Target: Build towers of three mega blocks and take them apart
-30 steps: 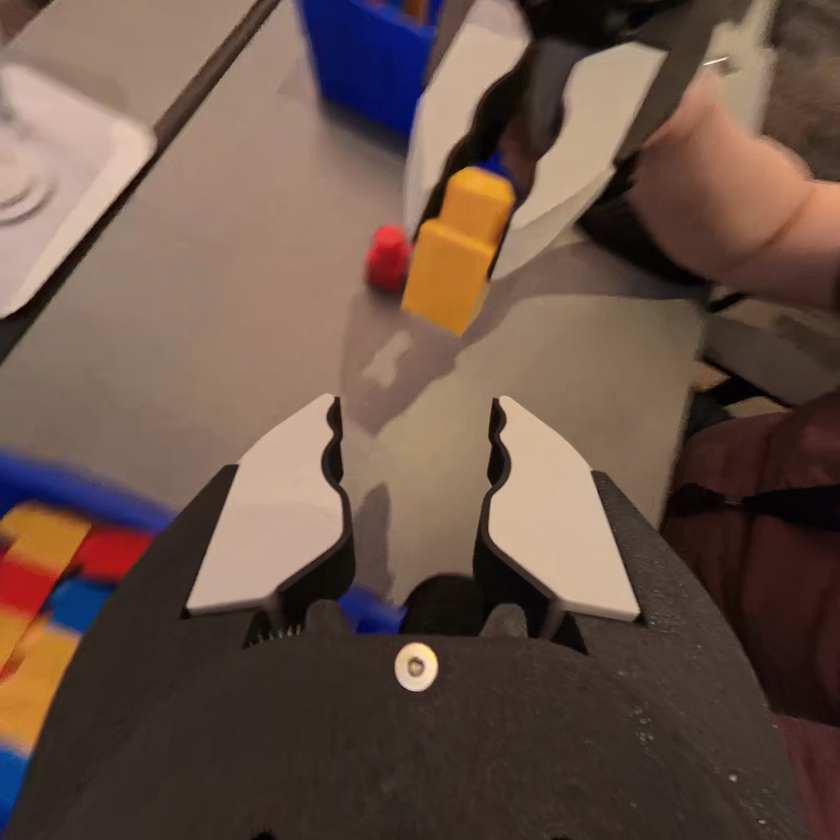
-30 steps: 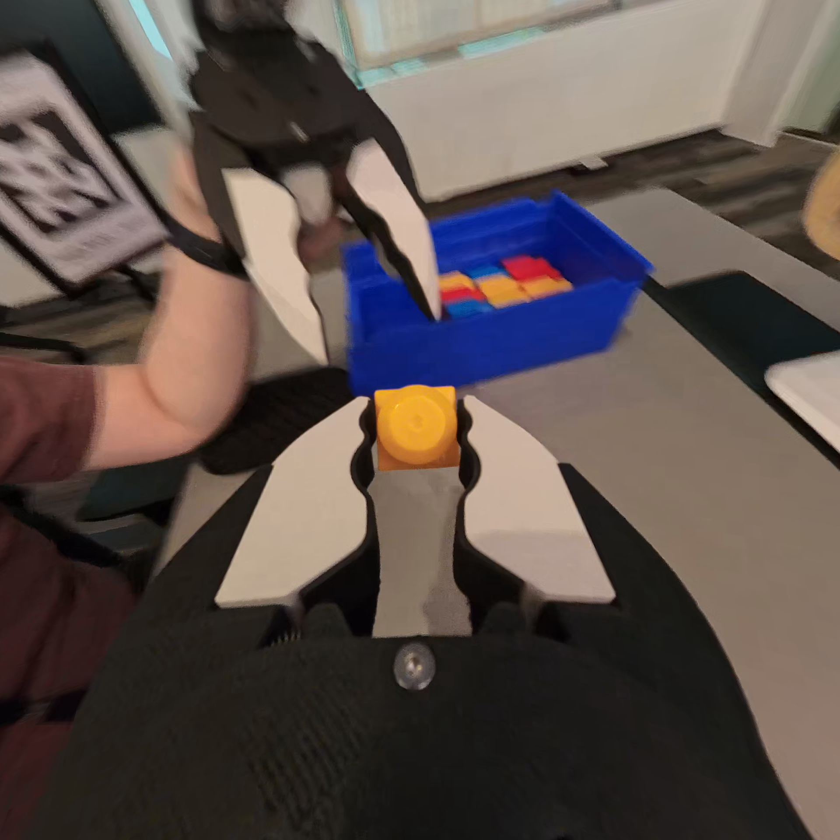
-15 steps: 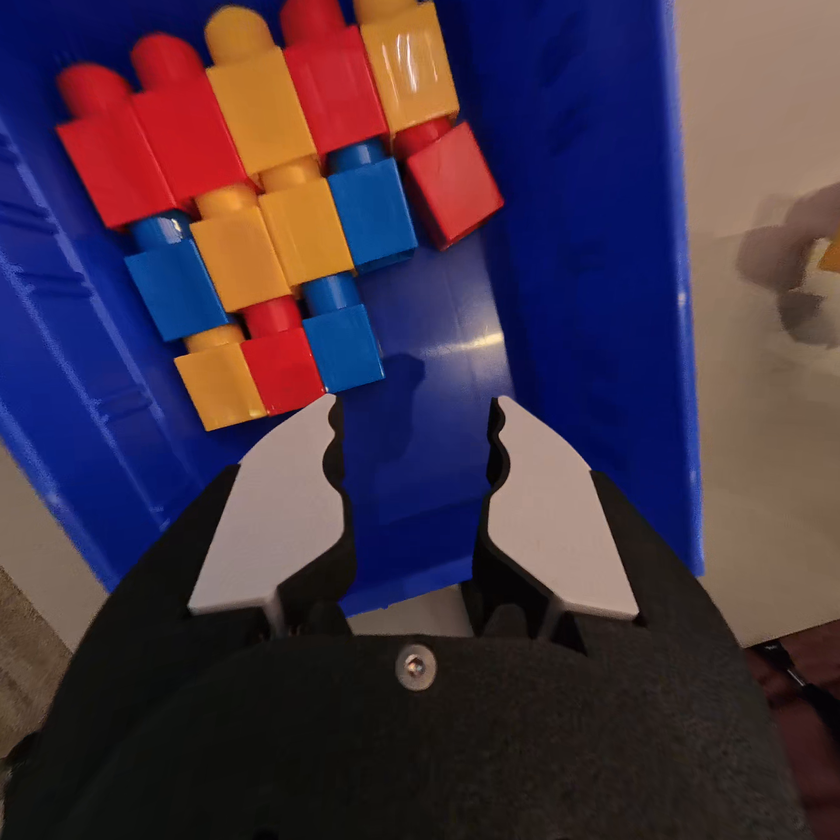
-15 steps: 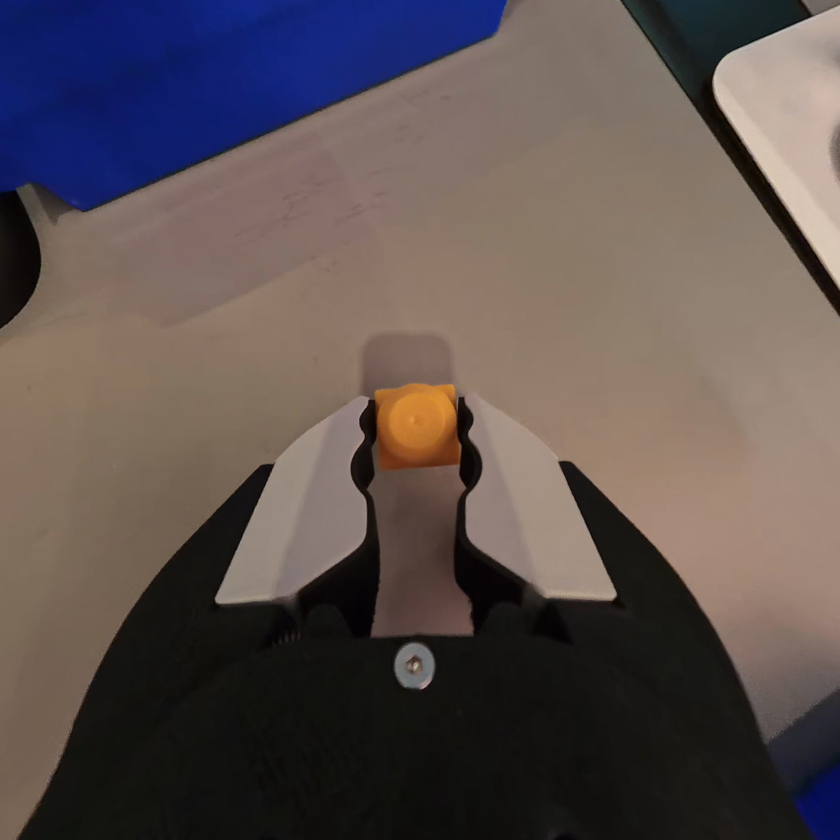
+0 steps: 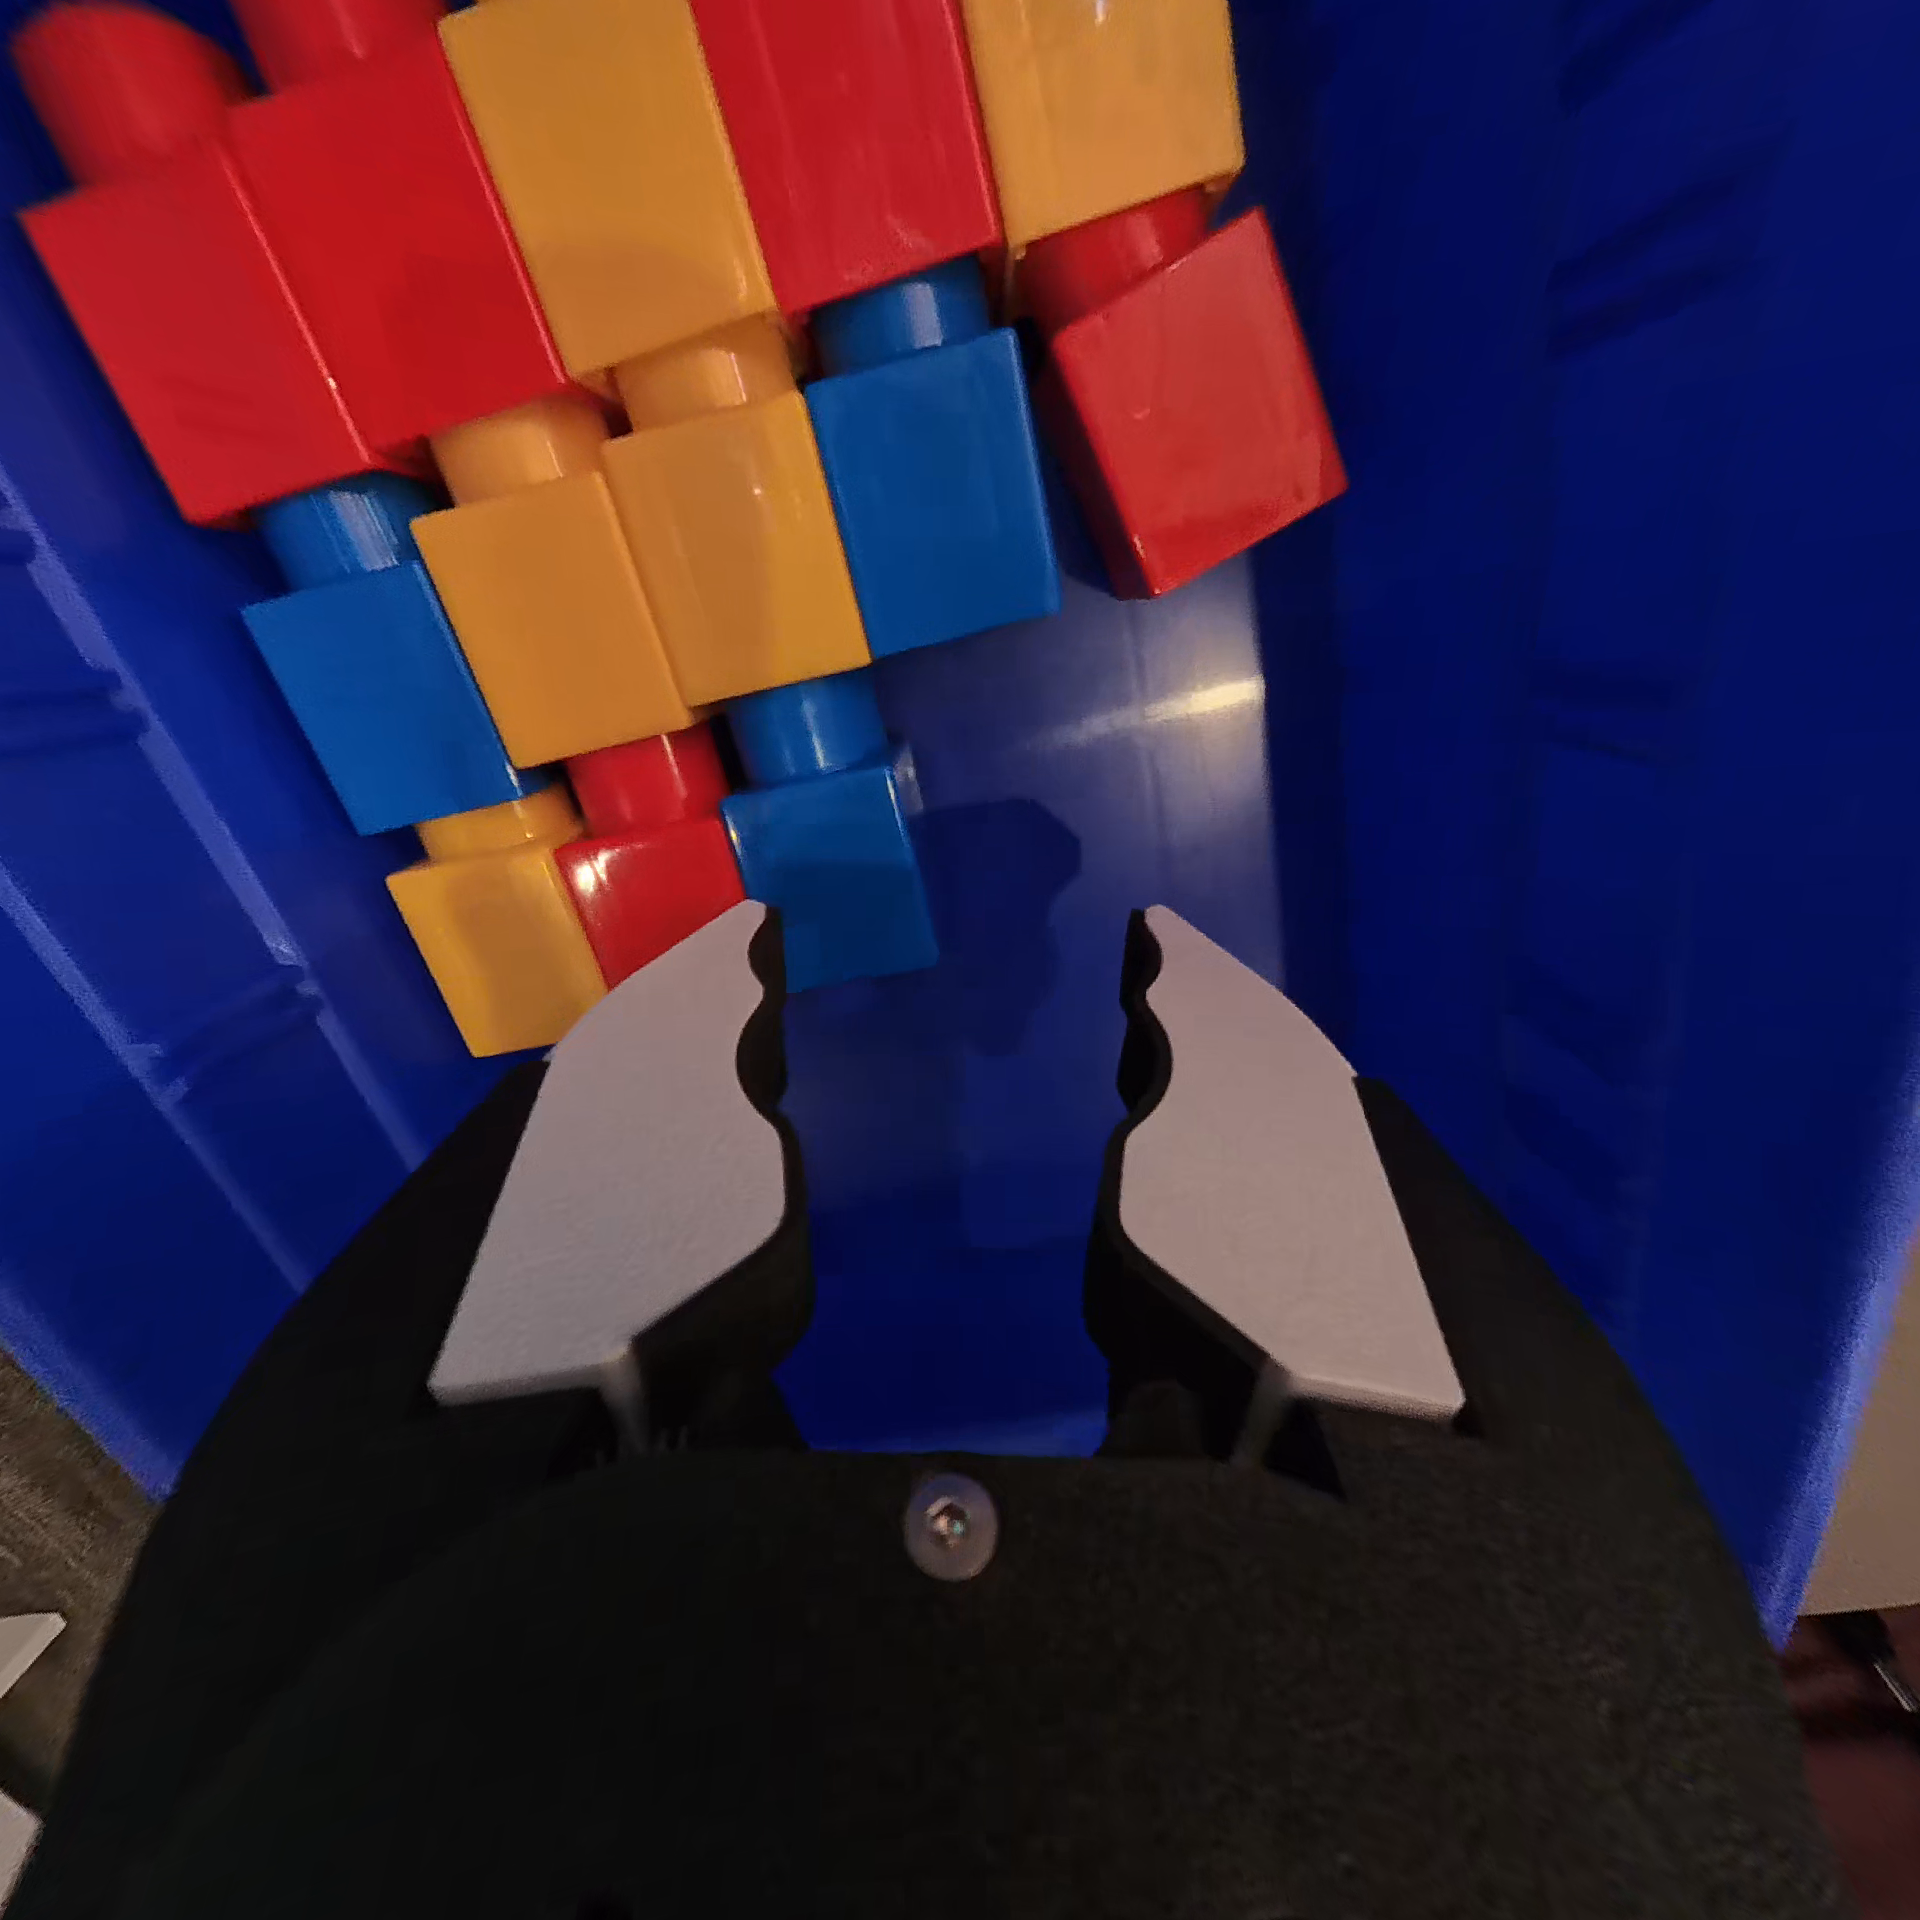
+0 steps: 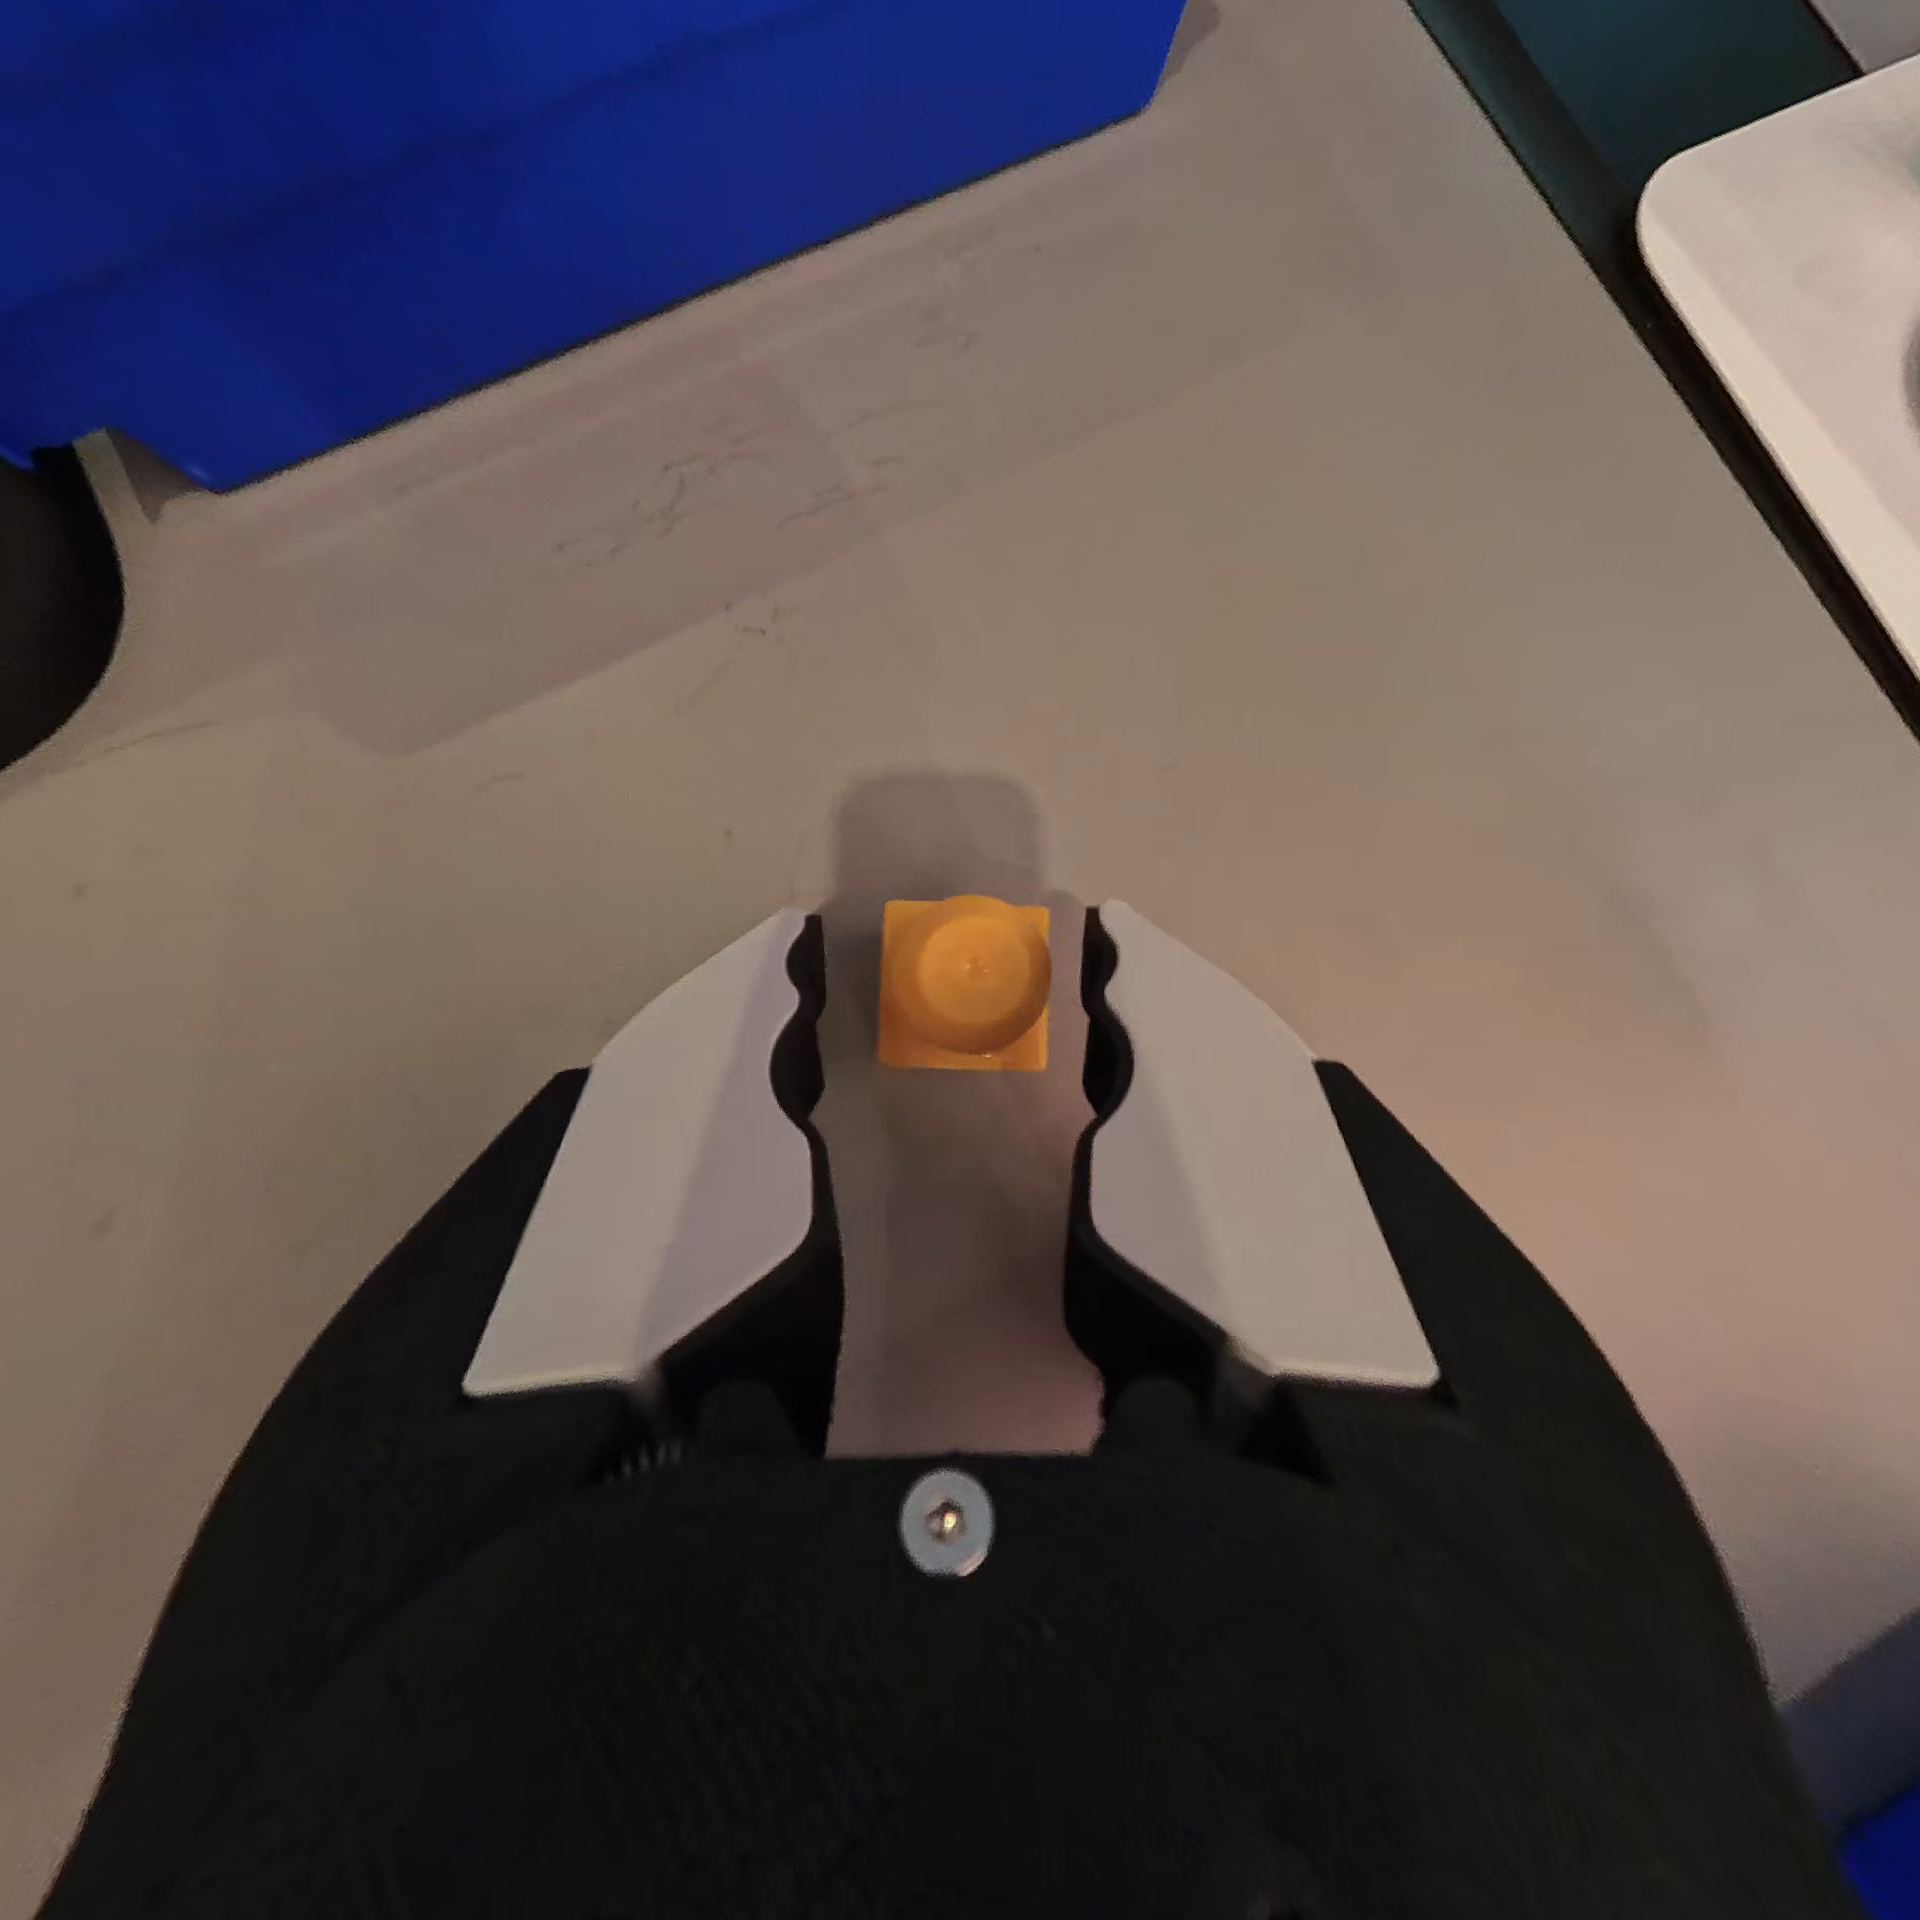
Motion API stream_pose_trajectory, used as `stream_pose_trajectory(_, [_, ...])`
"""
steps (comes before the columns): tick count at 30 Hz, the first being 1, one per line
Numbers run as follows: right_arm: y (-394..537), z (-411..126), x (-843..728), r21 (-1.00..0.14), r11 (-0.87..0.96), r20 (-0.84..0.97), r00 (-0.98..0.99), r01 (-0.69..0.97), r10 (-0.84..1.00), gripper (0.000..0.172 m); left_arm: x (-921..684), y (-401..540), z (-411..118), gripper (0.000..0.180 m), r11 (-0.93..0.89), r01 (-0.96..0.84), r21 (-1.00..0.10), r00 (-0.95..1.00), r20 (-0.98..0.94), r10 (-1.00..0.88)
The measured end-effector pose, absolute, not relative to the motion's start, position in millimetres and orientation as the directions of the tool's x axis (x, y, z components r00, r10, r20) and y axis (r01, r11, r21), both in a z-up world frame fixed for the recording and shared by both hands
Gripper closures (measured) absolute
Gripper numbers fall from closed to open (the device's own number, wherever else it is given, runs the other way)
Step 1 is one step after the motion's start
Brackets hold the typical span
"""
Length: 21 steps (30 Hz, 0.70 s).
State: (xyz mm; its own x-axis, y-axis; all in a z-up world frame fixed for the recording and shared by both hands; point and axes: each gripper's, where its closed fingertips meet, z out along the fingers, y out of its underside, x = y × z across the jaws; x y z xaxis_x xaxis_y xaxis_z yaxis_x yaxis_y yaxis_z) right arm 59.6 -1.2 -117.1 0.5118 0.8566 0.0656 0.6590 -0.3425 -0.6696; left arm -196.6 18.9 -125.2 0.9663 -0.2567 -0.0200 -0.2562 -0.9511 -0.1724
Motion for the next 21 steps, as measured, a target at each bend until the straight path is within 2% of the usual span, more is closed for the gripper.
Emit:
stream_pose_trajectory(3, [-2,-114,59,-0.675,-0.33,0.071,0.504,0.66,0.861,0.122,-200,20,-126,0.121,-0.952,-0.253,-0.17,0.967,-0.043,-0.249])
stream_pose_trajectory(9, [-3,-114,58,-0.669,-0.319,0.084,0.494,0.672,0.866,0.122,-194,17,-126,0.118,-0.949,-0.275,-0.156,0.961,-0.038,-0.273])
stream_pose_trajectory(13, [-4,-115,58,-0.667,-0.313,0.091,0.491,0.676,0.866,0.121,-178,18,-123,0.126,-0.933,-0.311,-0.18,0.948,0.009,-0.318])
stream_pose_trajectory(21, [-5,-113,57,-0.665,-0.304,0.096,0.482,0.682,0.871,0.121,-193,24,-134,0.12,-0.963,-0.224,-0.148,0.974,-0.06,-0.218])
